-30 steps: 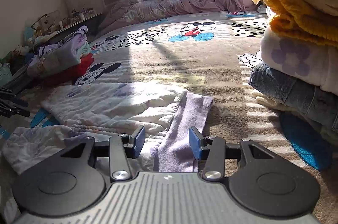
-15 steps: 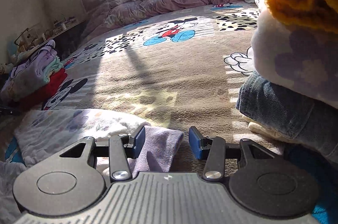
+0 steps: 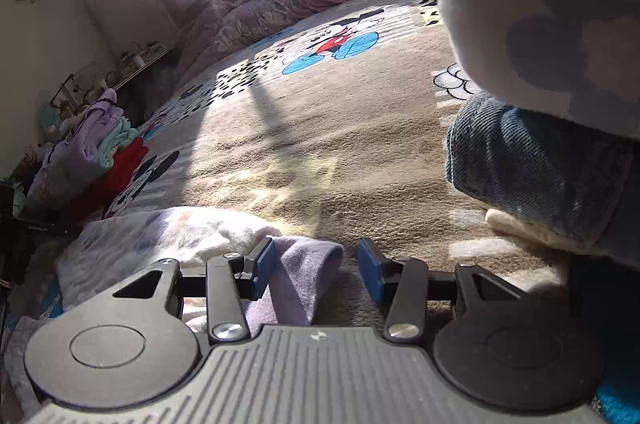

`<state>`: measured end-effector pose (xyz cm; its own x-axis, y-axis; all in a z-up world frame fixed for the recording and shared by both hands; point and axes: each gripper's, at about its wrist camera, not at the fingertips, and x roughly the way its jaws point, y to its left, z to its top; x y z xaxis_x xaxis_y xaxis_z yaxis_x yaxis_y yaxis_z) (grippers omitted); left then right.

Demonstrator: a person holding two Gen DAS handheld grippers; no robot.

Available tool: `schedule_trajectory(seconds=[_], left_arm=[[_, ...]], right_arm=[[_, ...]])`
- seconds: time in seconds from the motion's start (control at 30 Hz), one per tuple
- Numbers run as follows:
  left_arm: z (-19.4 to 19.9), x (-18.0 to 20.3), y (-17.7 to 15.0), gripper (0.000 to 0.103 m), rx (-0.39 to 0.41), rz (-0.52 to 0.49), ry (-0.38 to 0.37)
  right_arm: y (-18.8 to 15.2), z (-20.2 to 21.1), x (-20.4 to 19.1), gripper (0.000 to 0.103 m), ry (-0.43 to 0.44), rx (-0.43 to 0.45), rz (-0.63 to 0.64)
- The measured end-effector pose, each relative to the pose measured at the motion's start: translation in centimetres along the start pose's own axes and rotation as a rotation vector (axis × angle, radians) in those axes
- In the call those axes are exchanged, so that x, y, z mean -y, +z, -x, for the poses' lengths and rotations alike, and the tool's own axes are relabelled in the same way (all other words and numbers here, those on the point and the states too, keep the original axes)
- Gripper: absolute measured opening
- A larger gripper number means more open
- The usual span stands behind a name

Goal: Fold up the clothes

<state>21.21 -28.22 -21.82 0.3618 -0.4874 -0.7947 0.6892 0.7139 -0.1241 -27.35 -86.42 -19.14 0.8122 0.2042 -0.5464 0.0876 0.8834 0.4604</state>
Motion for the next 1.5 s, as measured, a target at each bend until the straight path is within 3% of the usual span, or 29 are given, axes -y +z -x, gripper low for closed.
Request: schedule_trajectory(seconds=[0.07, 0.1, 0.2, 0.3, 0.53, 0.73, 0.97, 1.2, 1.37, 1.5], left_arm=[[0.0, 0.4, -0.1, 0.043, 0.002, -0.023, -0.006], [0.0, 0.5, 0.0, 0.035, 0.002, -0.034, -0.013], [0.1, 1.3, 0.1, 0.020, 0.001, -0.070, -0.017], [0.3, 1.7, 0.2, 0.013, 0.008, -0.087, -0.024], [3.1, 1.3, -0.2, 0.011, 0.090, -0.091, -0.080], [8.3, 1.7, -1.3, 0.011, 0.178, -0.163, -0.150], [14.7, 4.8, -4.1, 0.010, 0.196, -0.310, -0.151], [19.8, 8.4, -9.5, 0.010, 0.160, -0.451, -0.098], [20.1, 10.3, -14.9, 0.009, 0.064, -0.601, 0.035], [20.5, 11.5, -18.3, 0.005, 0.048, -0.711, 0.129]], right_arm=[[0.0, 0.1, 0.0, 0.036, 0.005, 0.000, -0.005], [-0.1, 0.1, 0.0, 0.020, 0.008, -0.001, -0.007], [-0.2, 0.4, -0.3, 0.009, 0.003, 0.018, 0.013], [0.0, 1.2, -0.7, 0.009, 0.008, 0.060, 0.020], [0.2, 3.1, -2.3, 0.008, 0.031, 0.125, 0.056], [-0.2, 6.3, -3.7, 0.005, 0.045, 0.189, 0.078], [-2.3, 10.6, -5.6, 0.005, 0.060, 0.232, 0.077], [-5.4, 14.6, -7.0, 0.005, 0.046, 0.267, 0.050], [-7.9, 16.0, -7.0, 0.004, 0.020, 0.275, 0.015], [-9.5, 16.2, -6.4, 0.004, -0.025, 0.273, -0.004]])
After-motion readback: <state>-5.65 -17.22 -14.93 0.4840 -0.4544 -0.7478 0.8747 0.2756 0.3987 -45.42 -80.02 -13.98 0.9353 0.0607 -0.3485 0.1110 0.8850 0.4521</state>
